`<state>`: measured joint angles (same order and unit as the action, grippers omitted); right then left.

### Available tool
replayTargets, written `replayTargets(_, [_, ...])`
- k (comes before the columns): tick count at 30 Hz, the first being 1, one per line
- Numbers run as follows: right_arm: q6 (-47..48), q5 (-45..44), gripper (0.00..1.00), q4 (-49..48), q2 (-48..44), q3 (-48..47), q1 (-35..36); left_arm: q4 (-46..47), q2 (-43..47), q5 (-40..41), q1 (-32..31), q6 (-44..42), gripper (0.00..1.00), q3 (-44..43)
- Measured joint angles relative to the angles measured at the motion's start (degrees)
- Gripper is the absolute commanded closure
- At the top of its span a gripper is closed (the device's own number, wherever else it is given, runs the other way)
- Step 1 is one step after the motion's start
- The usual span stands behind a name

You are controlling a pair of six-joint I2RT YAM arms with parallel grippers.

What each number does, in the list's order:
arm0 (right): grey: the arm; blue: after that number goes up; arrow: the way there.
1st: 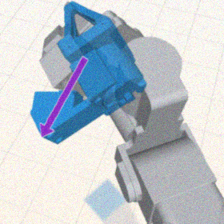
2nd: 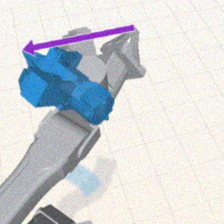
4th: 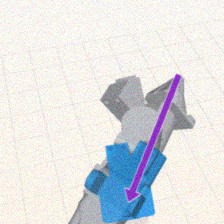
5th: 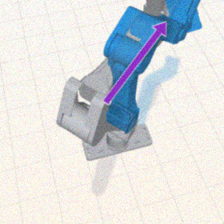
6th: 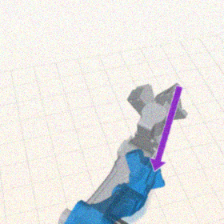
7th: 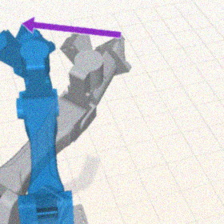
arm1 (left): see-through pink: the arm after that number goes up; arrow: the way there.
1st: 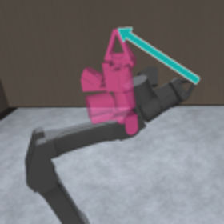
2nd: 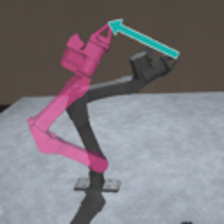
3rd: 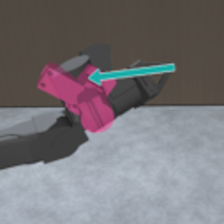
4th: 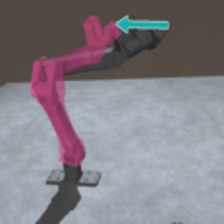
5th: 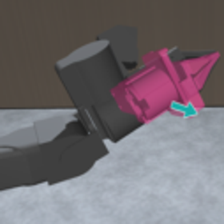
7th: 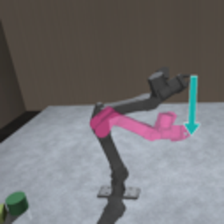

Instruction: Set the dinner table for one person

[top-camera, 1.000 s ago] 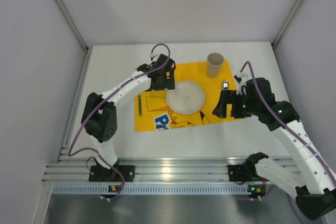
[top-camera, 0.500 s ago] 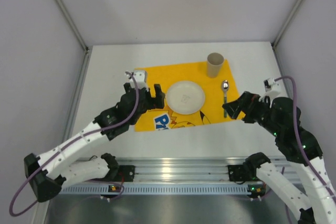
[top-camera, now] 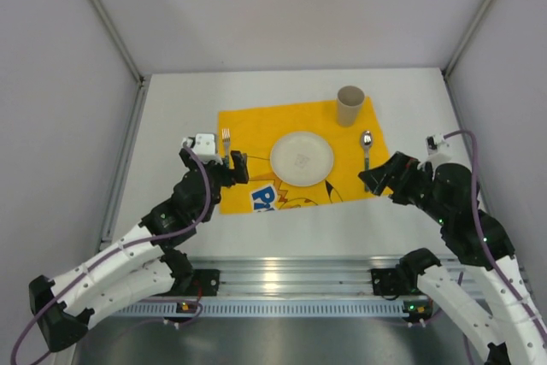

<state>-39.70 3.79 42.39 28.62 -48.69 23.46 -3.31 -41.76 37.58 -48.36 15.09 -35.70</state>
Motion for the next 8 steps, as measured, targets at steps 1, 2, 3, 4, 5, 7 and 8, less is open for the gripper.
replayTargets(1, [-0.07, 0.04, 0.0, -0.13, -0.02, 0.07, 0.0, -0.02, -0.02, 0.42, 0.0, -0.35, 0.01, 0.0])
replayTargets(2, [-0.26, 0.17, 0.0, -0.44, -0.02, 0.24, 0.0, -0.15, -0.07, 0.83, 0.0, -0.68, 0.02, 0.0])
replayTargets(3, [-0.44, 0.26, 0.01, -0.63, 0.0, 0.35, 0.0, -0.17, -0.17, 1.07, 0.0, -1.01, 0.01, 0.0])
replayTargets(4, [-0.52, 0.37, 0.0, -0.9, 0.04, 0.44, 0.0, -0.15, -0.42, 1.2, 0.0, -1.36, 0.02, 0.0])
replayTargets(5, [-0.59, 0.42, 0.0, -0.94, 0.04, 0.46, 0.0, -0.2, -0.81, 1.36, 0.0, -1.75, 0.01, 0.0])
replayTargets(7, [-0.57, 0.92, 0.0, -1.53, 0.04, 0.79, 0.0, -0.17, -1.33, 1.57, 0.09, -2.05, 0.01, 0.0])
replayTargets(8, [-0.57, 1.29, 0.0, -2.16, 0.04, 1.07, 0.0, -0.17, -1.73, 1.75, 0.31, -2.25, 0.01, 0.02])
